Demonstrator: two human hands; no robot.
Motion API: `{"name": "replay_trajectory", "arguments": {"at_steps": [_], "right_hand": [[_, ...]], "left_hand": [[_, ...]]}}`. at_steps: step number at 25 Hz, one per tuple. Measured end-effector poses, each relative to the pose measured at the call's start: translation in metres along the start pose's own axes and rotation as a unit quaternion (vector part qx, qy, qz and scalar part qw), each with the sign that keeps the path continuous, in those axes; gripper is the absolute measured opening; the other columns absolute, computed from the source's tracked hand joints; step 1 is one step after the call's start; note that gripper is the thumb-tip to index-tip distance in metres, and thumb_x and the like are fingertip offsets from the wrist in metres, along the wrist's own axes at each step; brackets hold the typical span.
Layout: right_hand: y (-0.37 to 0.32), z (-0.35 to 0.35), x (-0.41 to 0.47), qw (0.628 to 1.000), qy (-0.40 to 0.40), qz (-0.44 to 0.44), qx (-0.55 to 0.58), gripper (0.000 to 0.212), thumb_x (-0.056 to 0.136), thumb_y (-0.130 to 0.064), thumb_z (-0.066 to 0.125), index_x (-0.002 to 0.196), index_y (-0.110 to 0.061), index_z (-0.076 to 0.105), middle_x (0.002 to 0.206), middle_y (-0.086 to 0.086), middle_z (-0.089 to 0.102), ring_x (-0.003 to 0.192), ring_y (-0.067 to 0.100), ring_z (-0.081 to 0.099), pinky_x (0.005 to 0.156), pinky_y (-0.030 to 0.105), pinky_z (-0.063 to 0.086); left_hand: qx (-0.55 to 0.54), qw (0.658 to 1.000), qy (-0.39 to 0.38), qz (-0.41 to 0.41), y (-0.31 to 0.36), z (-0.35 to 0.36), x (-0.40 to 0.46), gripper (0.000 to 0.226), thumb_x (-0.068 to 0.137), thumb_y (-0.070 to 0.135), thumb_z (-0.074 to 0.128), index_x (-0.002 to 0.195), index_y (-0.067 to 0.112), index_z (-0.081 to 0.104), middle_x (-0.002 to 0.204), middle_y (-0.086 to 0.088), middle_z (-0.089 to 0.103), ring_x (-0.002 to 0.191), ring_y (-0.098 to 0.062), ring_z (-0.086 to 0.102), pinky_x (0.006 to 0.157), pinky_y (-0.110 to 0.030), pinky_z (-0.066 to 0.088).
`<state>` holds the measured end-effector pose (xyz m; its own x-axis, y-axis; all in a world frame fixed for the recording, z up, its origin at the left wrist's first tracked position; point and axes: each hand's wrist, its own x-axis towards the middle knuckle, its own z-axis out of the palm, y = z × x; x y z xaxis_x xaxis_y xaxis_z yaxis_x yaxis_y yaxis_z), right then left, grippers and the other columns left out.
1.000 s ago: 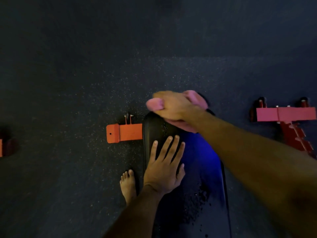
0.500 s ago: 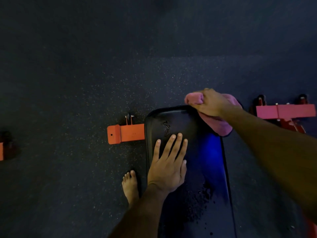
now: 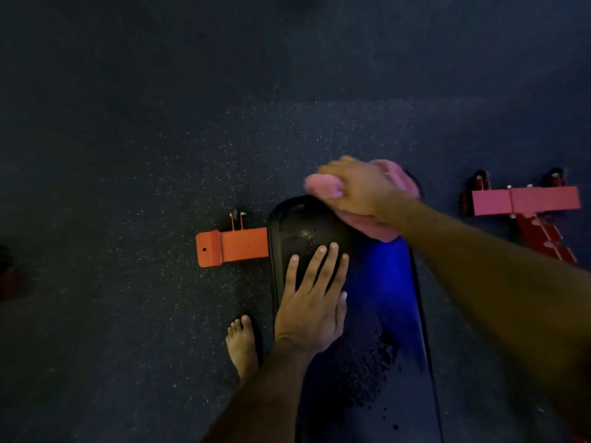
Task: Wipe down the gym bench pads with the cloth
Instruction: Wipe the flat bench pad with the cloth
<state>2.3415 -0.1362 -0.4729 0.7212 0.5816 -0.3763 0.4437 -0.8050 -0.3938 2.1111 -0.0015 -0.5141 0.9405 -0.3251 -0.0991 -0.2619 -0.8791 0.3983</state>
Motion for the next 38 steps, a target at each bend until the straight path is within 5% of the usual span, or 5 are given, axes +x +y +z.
{"name": "replay_trajectory", "arguments": {"at_steps": [7,16,24,31,38], "right_hand": [[0.014,0.012,-0.174,0.957,0.196,0.199,0.083,0.048,0.085,-0.041,0.061,0.129,-0.023,0.055,0.123,0.000,0.055,0.109,0.022,0.054,0.089,0.040,0.046],[-0.042,0.100,-0.197,0.985,0.093,0.127,-0.068,0.072,0.084,-0.051,0.055,0.152,-0.031,0.042,0.164,0.000,0.034,0.155,0.037,0.018,0.118,0.074,0.011],[-0.053,0.059,-0.078,0.969,0.162,0.164,-0.089,0.072,0.089,-0.041,0.060,0.154,-0.024,0.033,0.158,0.010,0.031,0.137,0.038,0.036,0.111,0.058,0.032],[-0.110,0.151,-0.281,0.996,0.051,0.063,-0.024,0.088,0.084,-0.046,0.055,0.164,-0.029,0.021,0.173,-0.002,0.004,0.149,0.033,0.026,0.112,0.060,0.039],[-0.075,0.066,-0.065,0.976,0.135,0.168,-0.028,0.076,0.095,-0.033,0.059,0.162,-0.026,0.023,0.170,0.003,0.019,0.149,0.033,0.023,0.120,0.056,0.021]], "left_hand": [[0.002,1.000,0.004,-0.014,0.003,-0.002,-0.001,0.062,0.106,0.037,0.037,0.164,0.016,0.029,0.173,-0.003,0.018,0.161,-0.020,0.011,0.128,-0.058,0.006],[-0.024,0.994,0.006,-0.111,0.025,-0.002,-0.053,0.061,0.109,0.040,0.030,0.163,0.014,0.026,0.173,-0.004,0.015,0.161,-0.019,0.008,0.129,-0.052,0.007],[-0.021,0.994,0.017,-0.103,0.039,0.028,-0.106,0.065,0.106,0.037,0.030,0.164,0.010,0.017,0.174,-0.006,0.013,0.161,-0.021,0.008,0.129,-0.048,0.005],[-0.069,0.986,0.070,-0.136,0.037,0.029,-0.108,0.063,0.101,0.025,0.035,0.159,0.001,0.030,0.170,-0.014,0.021,0.161,-0.019,0.004,0.131,-0.040,0.000],[-0.041,0.989,0.064,-0.124,0.038,0.033,-0.109,0.062,0.104,0.026,0.033,0.160,0.000,0.027,0.171,-0.016,0.019,0.161,-0.023,0.004,0.131,-0.043,0.003]]}}
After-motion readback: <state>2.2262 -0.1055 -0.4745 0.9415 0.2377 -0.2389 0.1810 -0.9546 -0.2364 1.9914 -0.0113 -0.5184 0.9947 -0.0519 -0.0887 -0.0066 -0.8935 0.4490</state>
